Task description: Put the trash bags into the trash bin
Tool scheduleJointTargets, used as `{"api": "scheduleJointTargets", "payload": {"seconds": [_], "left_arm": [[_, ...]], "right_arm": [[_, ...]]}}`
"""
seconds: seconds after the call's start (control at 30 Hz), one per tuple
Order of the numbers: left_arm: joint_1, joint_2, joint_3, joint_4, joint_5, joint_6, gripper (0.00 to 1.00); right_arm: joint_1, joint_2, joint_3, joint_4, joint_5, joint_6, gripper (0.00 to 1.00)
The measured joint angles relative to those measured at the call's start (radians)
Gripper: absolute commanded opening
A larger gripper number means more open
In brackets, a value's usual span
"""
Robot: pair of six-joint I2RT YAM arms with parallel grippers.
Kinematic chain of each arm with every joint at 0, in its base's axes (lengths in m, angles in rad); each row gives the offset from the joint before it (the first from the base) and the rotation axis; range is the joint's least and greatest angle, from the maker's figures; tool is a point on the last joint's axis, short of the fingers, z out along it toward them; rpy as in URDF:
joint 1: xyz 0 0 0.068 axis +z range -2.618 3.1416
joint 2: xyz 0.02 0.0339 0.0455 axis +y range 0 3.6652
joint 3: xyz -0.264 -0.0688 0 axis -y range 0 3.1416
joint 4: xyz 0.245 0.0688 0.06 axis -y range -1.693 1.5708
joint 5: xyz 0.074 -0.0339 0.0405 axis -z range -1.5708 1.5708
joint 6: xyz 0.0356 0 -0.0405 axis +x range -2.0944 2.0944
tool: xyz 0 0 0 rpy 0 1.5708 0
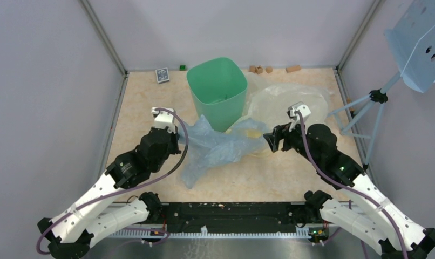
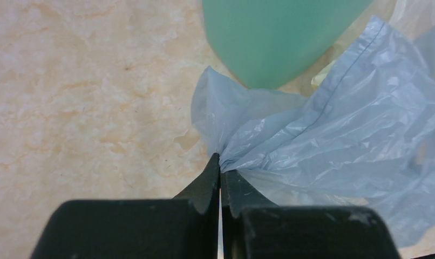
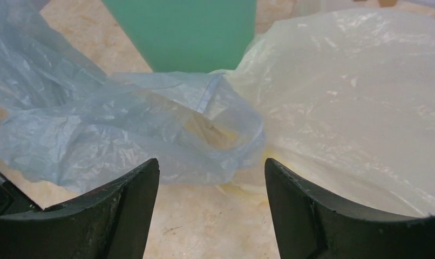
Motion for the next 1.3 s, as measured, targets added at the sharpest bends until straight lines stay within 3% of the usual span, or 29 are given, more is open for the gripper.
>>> {"api": "scheduleJointTargets", "payload": {"seconds": [0.17, 0.3, 0.5, 0.77, 0.97, 1.07, 1.13, 1.17, 1.23, 1.27, 1.3], "left_arm": [[0.0, -0.087, -0.036, 0.052, 0.012, 0.017, 0.0], [0.0, -0.113, -0.039, 0.076, 0.025, 0.032, 0.0], [0.0, -0.104, -0.043, 0.081, 0.04, 0.06, 0.0], [0.0, -0.115, -0.047, 0.087, 0.058, 0.085, 0.0], [0.0, -0.118, -0.047, 0.093, 0.075, 0.095, 0.0], [0.0, -0.117, -0.047, 0.093, 0.078, 0.103, 0.0], [0.0, -0.117, -0.047, 0.093, 0.078, 0.107, 0.0], [0.0, -0.117, -0.047, 0.093, 0.078, 0.108, 0.0], [0.0, -0.117, -0.047, 0.093, 0.077, 0.108, 0.0], [0.0, -0.115, -0.046, 0.094, 0.076, 0.108, 0.0], [0.0, -0.112, -0.045, 0.095, 0.073, 0.108, 0.0]], "right_arm": [[0.0, -0.018, 0.0, 0.074, 0.042, -0.066, 0.68], [0.0, -0.001, 0.0, 0.133, -0.075, -0.137, 0.68], [0.0, 0.178, 0.001, 0.179, -0.227, -0.195, 0.63], [0.0, 0.371, 0.06, 0.153, -0.279, -0.299, 0.72], [0.0, 0.412, 0.085, 0.211, -0.341, -0.342, 0.71], [0.0, 0.428, 0.098, 0.229, -0.394, -0.368, 0.64], [0.0, 0.462, 0.129, 0.224, -0.445, -0.388, 0.54], [0.0, 0.485, 0.148, 0.215, -0.474, -0.397, 0.45], [0.0, 0.516, 0.17, 0.204, -0.516, -0.412, 0.11], [0.0, 0.525, 0.175, 0.194, -0.536, -0.416, 0.0], [0.0, 0.527, 0.176, 0.186, -0.546, -0.41, 0.0]]}}
